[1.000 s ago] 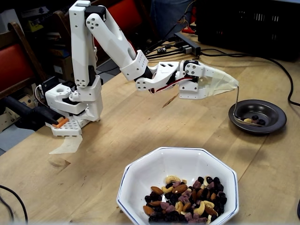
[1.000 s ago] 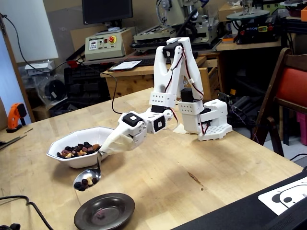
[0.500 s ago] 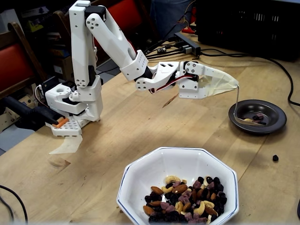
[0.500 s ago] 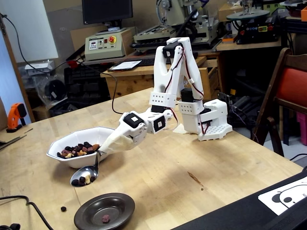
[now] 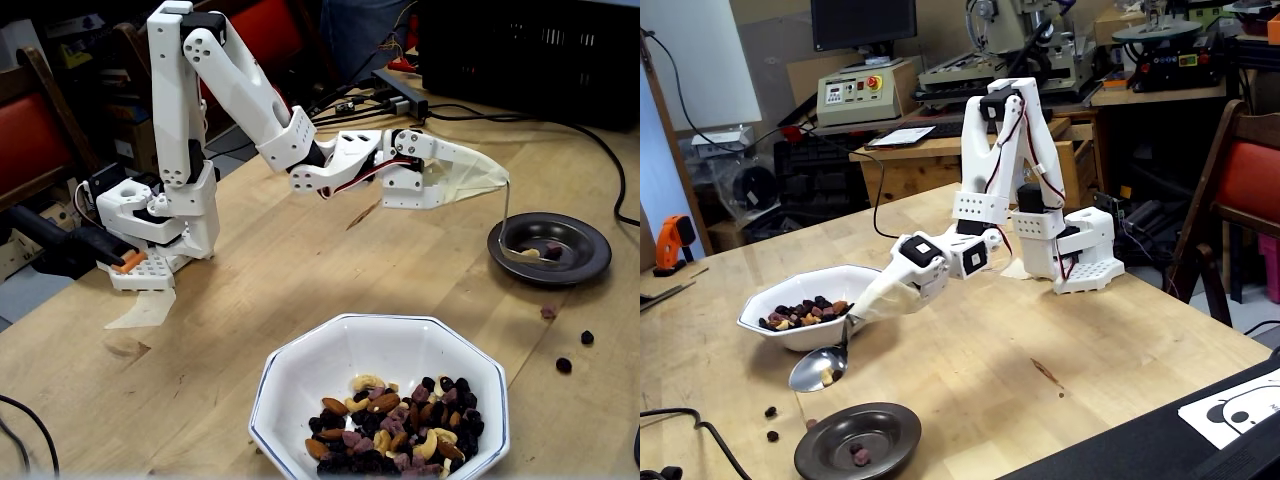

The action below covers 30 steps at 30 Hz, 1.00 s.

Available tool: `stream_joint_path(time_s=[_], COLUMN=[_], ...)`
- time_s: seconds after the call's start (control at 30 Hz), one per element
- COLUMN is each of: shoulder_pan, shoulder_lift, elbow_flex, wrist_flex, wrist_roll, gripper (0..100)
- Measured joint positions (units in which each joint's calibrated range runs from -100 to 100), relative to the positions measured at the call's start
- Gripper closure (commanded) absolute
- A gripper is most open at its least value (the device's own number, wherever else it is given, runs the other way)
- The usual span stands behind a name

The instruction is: Use spoon to transfer food from the white bowl to brown plate

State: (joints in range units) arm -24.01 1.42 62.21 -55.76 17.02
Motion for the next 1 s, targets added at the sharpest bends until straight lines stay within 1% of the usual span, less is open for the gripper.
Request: stream_joint_path(time_s=[0.27, 0.67, 0.77, 1.0], shoulder_pan=[-5.8, -6.1, -6.1, -6.1], shoulder_lift=[0.0, 0.0, 0.0, 0.0], elbow_flex=[0.0, 0.0, 0.0, 0.0], wrist_flex=[0.0, 0.0, 0.0, 0.0], wrist_roll=[0.0, 0.0, 1.4, 6.6], gripper=[98, 98, 98, 98])
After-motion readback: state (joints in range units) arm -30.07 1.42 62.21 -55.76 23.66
